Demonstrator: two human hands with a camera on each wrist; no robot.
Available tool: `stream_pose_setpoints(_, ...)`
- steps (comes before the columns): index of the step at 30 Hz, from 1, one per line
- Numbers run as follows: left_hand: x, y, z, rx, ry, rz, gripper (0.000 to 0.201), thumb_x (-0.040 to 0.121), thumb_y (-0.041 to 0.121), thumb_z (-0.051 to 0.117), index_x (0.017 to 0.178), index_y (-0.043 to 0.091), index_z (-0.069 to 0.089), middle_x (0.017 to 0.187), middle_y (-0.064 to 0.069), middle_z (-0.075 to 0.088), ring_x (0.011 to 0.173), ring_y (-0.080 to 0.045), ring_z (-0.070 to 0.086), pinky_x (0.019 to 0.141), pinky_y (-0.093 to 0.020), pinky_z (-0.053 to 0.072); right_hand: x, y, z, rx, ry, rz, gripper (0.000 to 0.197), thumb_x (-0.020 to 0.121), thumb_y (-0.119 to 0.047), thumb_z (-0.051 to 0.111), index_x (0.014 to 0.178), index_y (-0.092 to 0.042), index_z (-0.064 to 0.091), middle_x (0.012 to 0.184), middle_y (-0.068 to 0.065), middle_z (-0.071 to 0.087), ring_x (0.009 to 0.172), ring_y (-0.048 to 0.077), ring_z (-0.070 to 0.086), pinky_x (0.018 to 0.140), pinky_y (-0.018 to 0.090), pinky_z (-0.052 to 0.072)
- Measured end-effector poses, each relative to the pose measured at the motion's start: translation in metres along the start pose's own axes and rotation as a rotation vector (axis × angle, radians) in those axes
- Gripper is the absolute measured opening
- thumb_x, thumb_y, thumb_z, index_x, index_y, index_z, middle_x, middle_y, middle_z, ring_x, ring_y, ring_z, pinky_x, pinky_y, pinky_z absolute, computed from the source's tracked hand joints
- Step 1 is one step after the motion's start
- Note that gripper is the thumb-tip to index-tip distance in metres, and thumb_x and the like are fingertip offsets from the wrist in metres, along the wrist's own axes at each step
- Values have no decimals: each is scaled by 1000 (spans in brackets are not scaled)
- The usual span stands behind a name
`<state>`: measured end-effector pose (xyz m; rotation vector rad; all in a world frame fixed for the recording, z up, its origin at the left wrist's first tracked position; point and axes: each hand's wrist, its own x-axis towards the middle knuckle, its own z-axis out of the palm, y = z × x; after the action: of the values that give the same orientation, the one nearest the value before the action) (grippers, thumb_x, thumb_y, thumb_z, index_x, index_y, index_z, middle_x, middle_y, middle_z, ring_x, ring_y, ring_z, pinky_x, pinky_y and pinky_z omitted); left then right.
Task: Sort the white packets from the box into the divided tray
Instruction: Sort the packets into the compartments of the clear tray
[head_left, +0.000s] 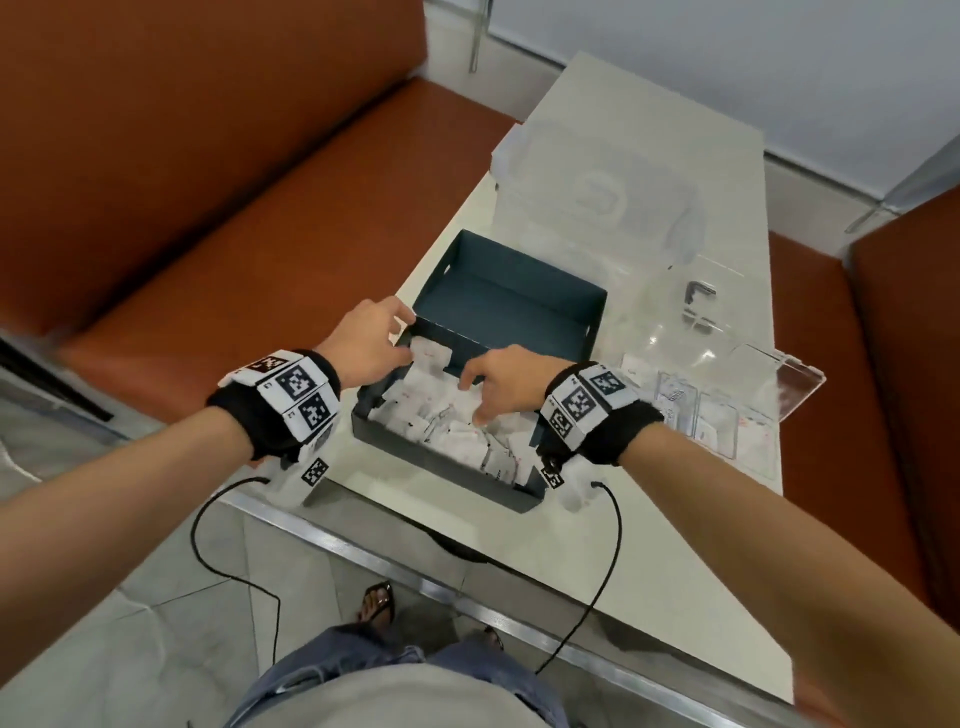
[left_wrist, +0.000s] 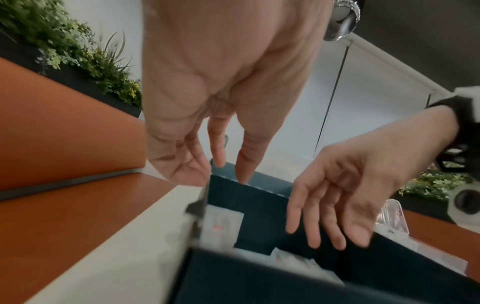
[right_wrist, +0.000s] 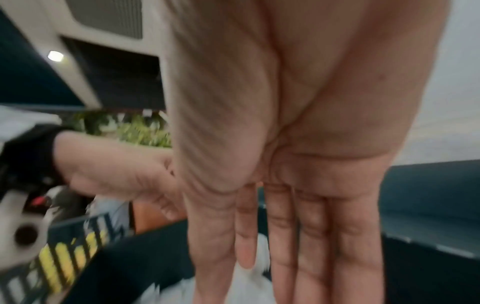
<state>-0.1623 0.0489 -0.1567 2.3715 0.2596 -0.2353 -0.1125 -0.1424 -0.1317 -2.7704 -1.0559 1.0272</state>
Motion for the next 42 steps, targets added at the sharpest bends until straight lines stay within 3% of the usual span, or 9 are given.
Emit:
stream_pose_setpoints(4,-4,-18,2,-93,-59,-37,42,92,6,61,124,28,48,113,-6,59,101,-26,59,75,-37,56,19,-14,17,-97,-60,53,63,84,-32,70,137,-11,45,131,10,54,117,27,53,89,32,46)
stream_pose_setpoints(9,-8,-22,1,-160,-61,-15,42,92,6,60,126,28,49,113,-8,61,101,-27,60,76,-34,55,42,-38,19,8,-21,76,59,84,-39,68,125,1,55,121,17,61,110,30,59,93,39,50)
stream_pose_setpoints(14,-11,-23,1,-162,-61,7,43,92,4,60,130,24,49,114,-12,60,104,-29,58,85,-41,54,57,-60,24,218,-30,91,31,83,-33,71,86,-3,65,66,5,58,59,18,55,54,24,45)
stream_pose_setpoints(16,-11,-23,1,-175,-60,9,43,92,4,60,129,23,49,113,-12,60,104,-30,59,87,-43,54,60,-64,26,259,-26,99,31,83,-29,72,68,-6,58,60,4,52,56,20,50,53,25,41)
stream_pose_setpoints(21,-10,-24,2,-186,-55,11,42,92,4,60,128,24,50,111,-11,60,103,-29,58,88,-42,53,58,-75,29,194,-38,61,16,86,-15,64,87,0,61,67,8,55,66,25,56,55,26,46)
stream_pose_setpoints(25,-10,-24,2,-192,-57,7,41,92,6,61,126,24,51,111,-10,60,106,-30,56,91,-45,52,59,-75,34,175,-23,34,31,86,-11,61,111,6,60,103,21,64,85,30,61,77,37,52)
stream_pose_setpoints(30,-10,-25,2,-198,-57,3,41,92,5,61,126,24,50,112,-11,59,103,-28,57,85,-39,53,62,-73,35,290,-69,97,35,81,-4,58,115,4,57,86,18,60,49,21,52,47,24,47)
stream_pose_setpoints(36,-10,-24,3,-163,-63,10,42,93,6,59,129,23,48,114,-12,60,105,-29,57,92,-44,50,57,-62,31,361,12,42,45,81,-16,72,121,-5,56,85,3,54,63,15,55,43,18,42)
stream_pose_setpoints(42,-3,-18,-6,-61,-21,21,29,96,24,57,125,22,54,113,-3,62,100,-19,55,78,-29,42,23,-25,4,646,174,36,23,82,-17,73,102,-15,61,102,8,65,96,25,66,76,36,59)
